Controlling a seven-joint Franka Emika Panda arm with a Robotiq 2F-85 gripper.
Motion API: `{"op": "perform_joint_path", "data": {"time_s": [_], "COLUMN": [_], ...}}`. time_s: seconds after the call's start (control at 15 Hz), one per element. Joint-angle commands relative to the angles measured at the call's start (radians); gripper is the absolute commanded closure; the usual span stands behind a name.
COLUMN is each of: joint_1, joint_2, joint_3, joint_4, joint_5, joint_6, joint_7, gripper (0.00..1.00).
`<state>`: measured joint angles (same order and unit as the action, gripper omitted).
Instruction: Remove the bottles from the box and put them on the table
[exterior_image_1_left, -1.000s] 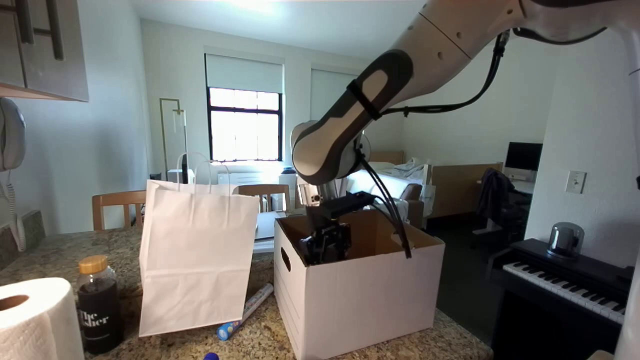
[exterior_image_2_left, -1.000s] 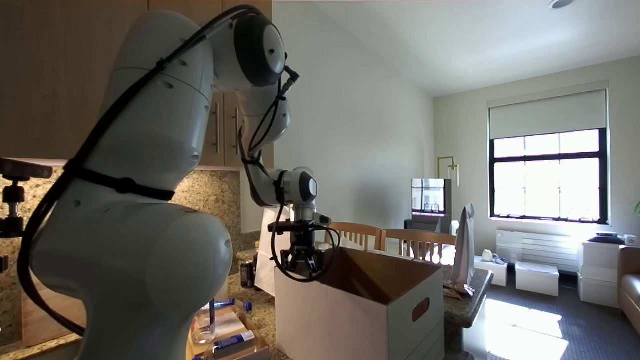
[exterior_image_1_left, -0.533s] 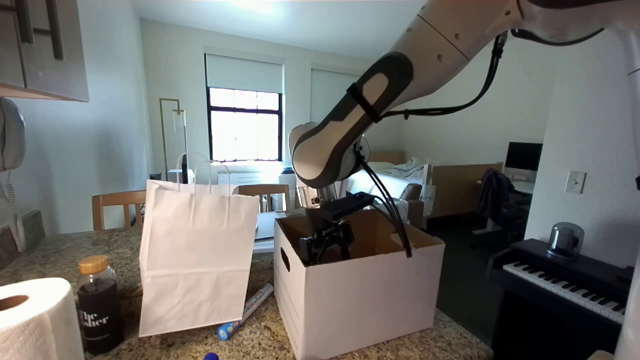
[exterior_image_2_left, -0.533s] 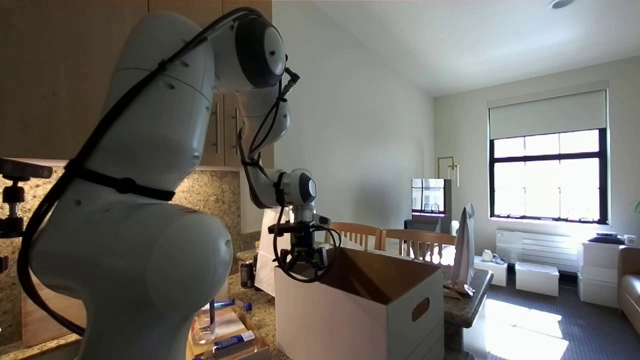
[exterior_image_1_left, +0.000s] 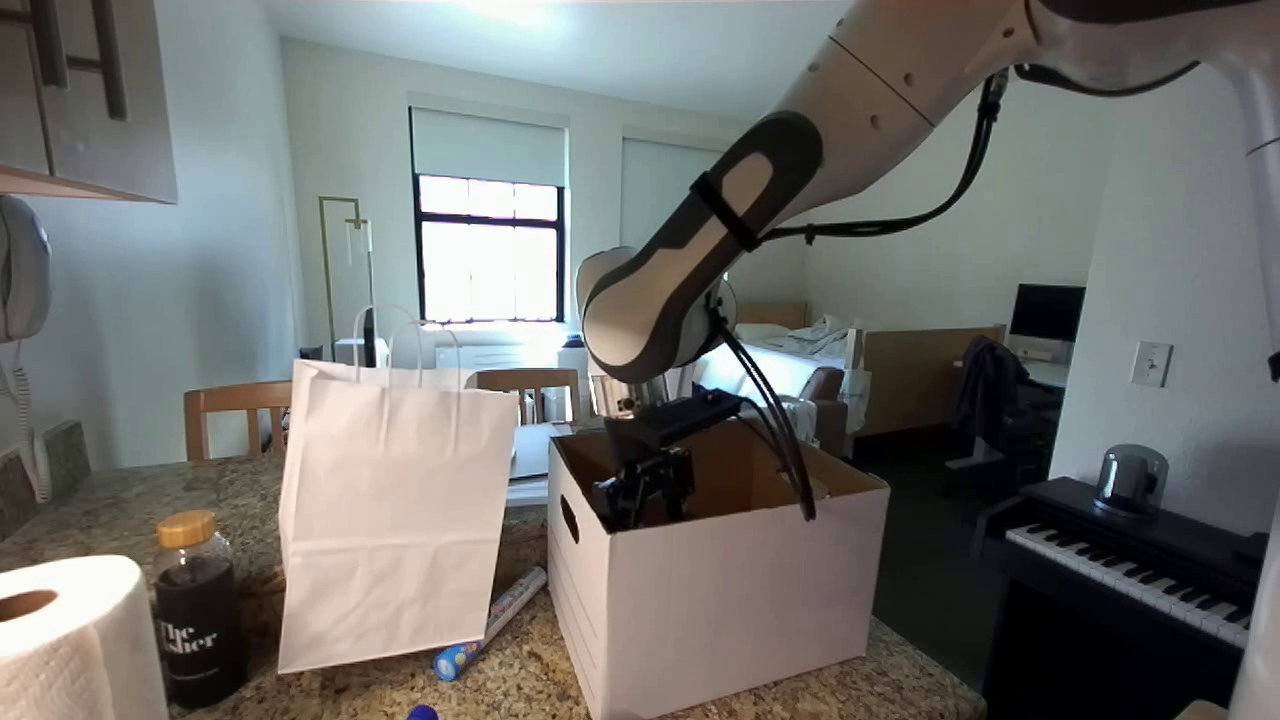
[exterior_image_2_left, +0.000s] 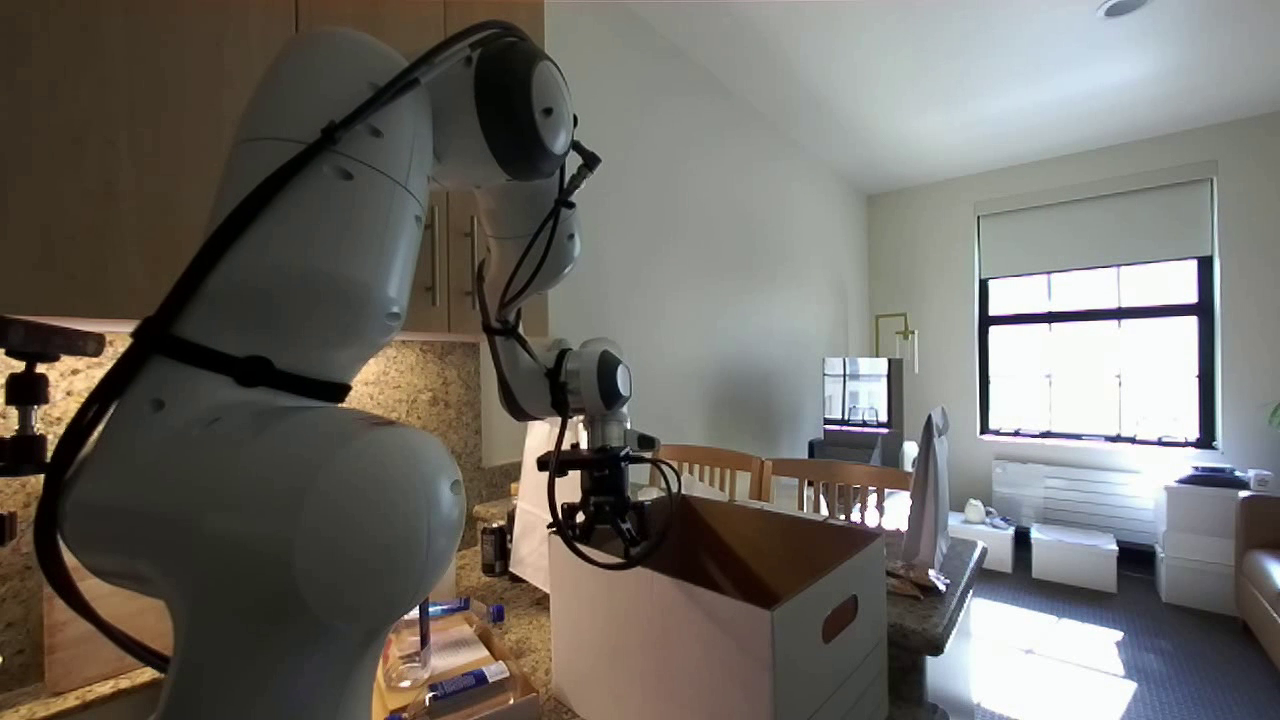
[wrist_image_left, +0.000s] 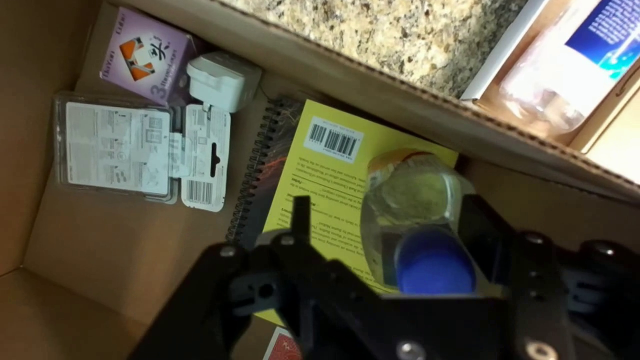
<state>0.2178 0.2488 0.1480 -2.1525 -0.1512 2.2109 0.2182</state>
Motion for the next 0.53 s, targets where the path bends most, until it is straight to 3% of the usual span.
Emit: {"op": "perform_joint_path", "data": {"time_s": [0.0,0.27,0.4,0.47], "joint_1": [-0.001,0.001,0.002,0.003], "joint_2": [0.003,0.0,-0.001,0.003], "joint_3": [0.007,0.005,0.006,0.004], "joint_4": [-0.009,-0.02,-0.022,-0.02], "joint_5": [0.013,0.003,0.002,-0.003], "joint_6": [0.069,0.12,0.131,0.136], "joint_7": [-0.036,-0.035,-0.036,-0.034], "gripper": [0.52,0.75,0.77,0.72]}}
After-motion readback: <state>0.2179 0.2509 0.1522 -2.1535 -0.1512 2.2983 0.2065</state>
